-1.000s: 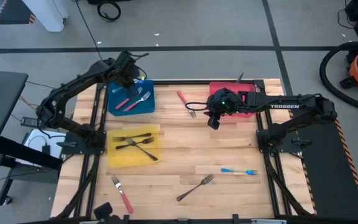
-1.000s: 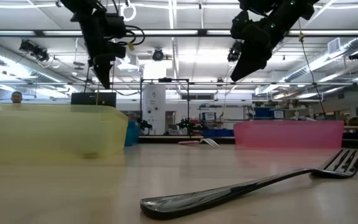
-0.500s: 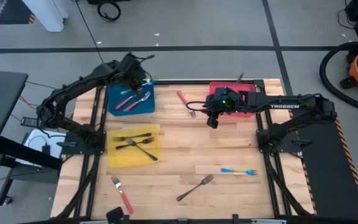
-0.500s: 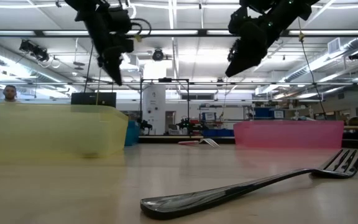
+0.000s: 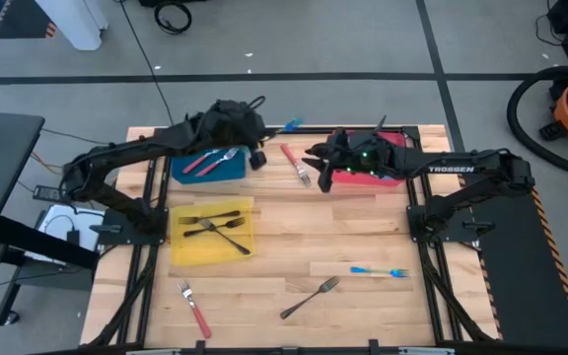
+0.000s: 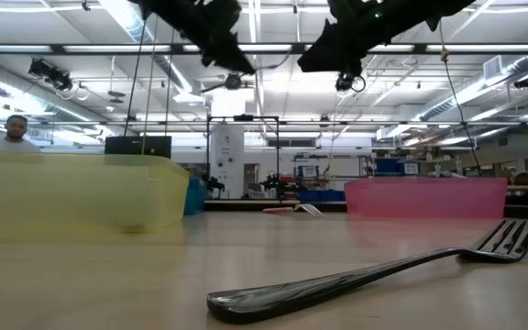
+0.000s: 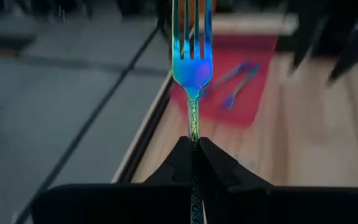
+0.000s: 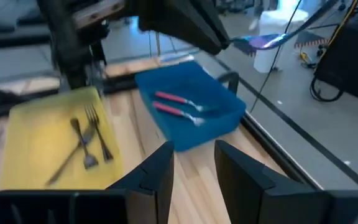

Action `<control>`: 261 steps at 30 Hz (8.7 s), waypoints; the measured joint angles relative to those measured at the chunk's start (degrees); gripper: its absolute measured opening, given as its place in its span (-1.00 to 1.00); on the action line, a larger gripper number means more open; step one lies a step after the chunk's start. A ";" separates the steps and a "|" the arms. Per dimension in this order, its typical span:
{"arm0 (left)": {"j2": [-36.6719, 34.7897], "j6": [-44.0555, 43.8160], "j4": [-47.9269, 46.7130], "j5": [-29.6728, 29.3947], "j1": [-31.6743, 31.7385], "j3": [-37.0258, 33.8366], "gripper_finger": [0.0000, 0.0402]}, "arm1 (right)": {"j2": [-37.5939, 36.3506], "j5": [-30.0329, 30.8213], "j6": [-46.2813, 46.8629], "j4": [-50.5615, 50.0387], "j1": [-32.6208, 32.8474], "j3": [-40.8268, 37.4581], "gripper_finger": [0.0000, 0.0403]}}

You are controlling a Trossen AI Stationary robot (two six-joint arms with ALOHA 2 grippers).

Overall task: Sort silverware by color (type)
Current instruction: Put the left blue fork into the red bin, then put the bottom pink fork into the blue bin

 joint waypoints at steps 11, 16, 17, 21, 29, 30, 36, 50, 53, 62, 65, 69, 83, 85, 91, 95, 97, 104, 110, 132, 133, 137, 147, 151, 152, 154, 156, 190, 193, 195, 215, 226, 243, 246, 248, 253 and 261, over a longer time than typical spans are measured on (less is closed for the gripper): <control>4.82 4.71 15.82 -8.17 -6.30 0.00 -0.95 | 0.02 12.86 3.40 7.03 0.91 -1.67 -0.38; 7.35 4.36 23.71 -11.21 -5.85 0.00 -0.95 | 0.02 17.02 1.11 10.35 1.93 -1.67 -0.38; 7.52 4.04 24.04 -11.41 -5.43 -0.03 -0.95 | 0.02 17.31 0.46 11.11 2.01 -1.67 -0.38; 9.10 1.19 28.49 -11.97 -4.29 -0.02 -0.95 | 0.02 18.17 -1.76 14.26 2.01 -1.67 -0.38; 12.62 0.97 36.56 -11.97 -3.83 -0.02 -0.95 | 0.02 18.20 -1.78 20.06 -0.59 -1.67 -0.38; 12.90 0.99 37.33 -11.96 -3.88 -0.02 -0.95 | 0.02 18.18 -1.14 20.34 -0.88 -1.67 -0.38; 13.03 1.09 38.92 -11.91 -3.98 -0.02 -0.95 | 0.02 18.08 1.65 20.42 -3.25 -1.67 -0.38; 13.01 1.18 39.29 -11.81 -4.56 -0.02 -0.95 | 0.04 14.59 3.16 23.51 -4.03 -1.67 -0.38; 13.01 1.35 39.41 -11.81 -5.18 -0.02 -0.95 | 0.07 14.50 3.16 23.84 -4.29 -1.67 -0.38; 12.96 3.27 40.03 -12.21 -7.73 -0.04 -0.95 | 3.72 12.59 3.67 28.94 -4.40 -1.65 -0.38; 12.94 3.63 38.86 -12.19 -7.94 -0.06 -0.95 | 4.57 12.10 3.54 29.63 -4.44 -1.58 -0.39; 12.94 3.17 38.92 -11.81 -7.81 -0.06 -0.95 | 4.31 12.90 2.81 29.44 -4.38 -1.58 -0.44; 12.94 4.82 38.20 -11.52 -7.01 -0.06 -0.87 | 4.28 11.92 -2.80 28.83 -4.41 -1.58 -0.94; 12.94 4.99 37.97 -11.52 -6.82 -0.06 -0.83 | 4.27 11.83 -4.64 28.78 -4.58 -1.58 -0.96; 12.94 8.91 36.29 -11.98 -6.38 -0.06 -0.63 | 1.71 12.98 -7.16 25.97 -6.44 -1.67 -0.96; 12.94 9.11 35.84 -11.97 -5.95 -0.05 -0.48 | -0.99 12.47 -8.27 20.56 -7.94 -1.67 -0.96; 12.81 9.22 35.80 -11.91 -5.59 -0.04 -0.43 | -2.30 12.47 -9.04 17.65 -8.74 -1.67 -0.96; 10.20 11.04 29.02 -11.97 -4.68 -0.04 -0.39 | -6.00 12.56 -10.52 7.14 -11.89 -1.67 -0.96; 7.76 12.14 21.07 -12.35 -4.72 -0.04 -0.39 | -8.15 12.56 -11.57 -1.79 -14.73 -1.67 -0.96; 2.75 12.05 2.86 -19.66 -4.56 0.00 -0.39 | -8.33 11.95 -8.91 -28.12 -24.48 -2.20 -0.96; 2.30 11.73 2.76 -19.83 -4.56 0.00 -0.39 | -8.29 11.92 -8.76 -28.17 -24.98 -2.72 -0.96; 0.14 11.52 -0.19 -20.05 -4.69 0.00 -0.39 | -8.00 9.81 -8.24 -28.18 -27.04 -5.60 -0.95; -3.01 4.78 -13.97 -21.01 -4.69 -0.01 -0.39 | -7.07 7.38 -6.06 -28.03 -30.51 -10.67 -0.95; -3.06 2.02 -17.77 -21.01 -4.67 -0.02 -0.39 | -4.86 7.41 -4.88 -28.33 -31.74 -11.31 -0.95; -3.04 1.00 -18.36 -20.99 -4.67 -0.02 -0.39 | -3.97 7.28 -4.86 -28.24 -32.09 -11.54 -0.95; -3.03 -0.36 -19.45 -20.98 -4.67 -0.01 -0.39 | -2.01 7.29 -4.89 -28.54 -32.29 -11.74 -0.95; -3.04 -0.52 -20.04 -20.99 -4.67 -0.02 -0.39 | 0.28 7.49 -4.88 -28.40 -32.47 -11.74 -0.95; -3.01 -4.98 -30.41 -20.91 -4.67 -0.02 -0.39 | 2.66 8.94 -7.48 -25.51 -28.82 -5.96 -0.59; -2.99 -6.48 -31.01 -20.90 -4.67 -0.02 -0.39 | 0.30 8.04 -7.48 -25.61 -27.81 -5.40 -0.59; -2.99 -6.47 -31.32 -20.90 -4.67 -0.02 -0.39 | -1.22 6.91 -7.48 -25.54 -27.47 -5.27 -0.59; -1.11 9.69 -17.78 -15.20 -1.89 -0.02 -0.39 | -9.41 5.28 -7.35 -25.64 -27.43 -5.27 -0.59; 6.56 22.10 -0.75 0.02 4.47 -0.02 -0.39 | -9.33 5.30 -7.43 -25.29 -27.43 -5.27 -0.59; 1.73 -6.30 -31.70 0.40 -7.31 -0.02 -0.39 | -9.31 4.01 -7.46 -25.01 -27.50 -5.27 -0.59; 0.77 -17.49 -34.87 0.35 -12.22 -0.02 -0.39 | -9.31 4.01 -7.46 -25.01 -27.50 -5.27 -0.59; 0.56 -24.46 -36.26 0.45 -15.80 0.00 -0.39 | -9.31 4.01 -7.44 -25.01 -27.50 -5.27 -0.59; 0.44 -41.17 -39.16 0.37 -22.92 0.00 -0.39 | -9.29 3.99 -6.89 -23.97 -27.50 -5.27 -0.59; 0.99 -60.98 -40.54 -0.83 -30.66 0.00 -0.38 | -9.29 3.97 -6.79 -23.76 -27.50 -5.27 -0.59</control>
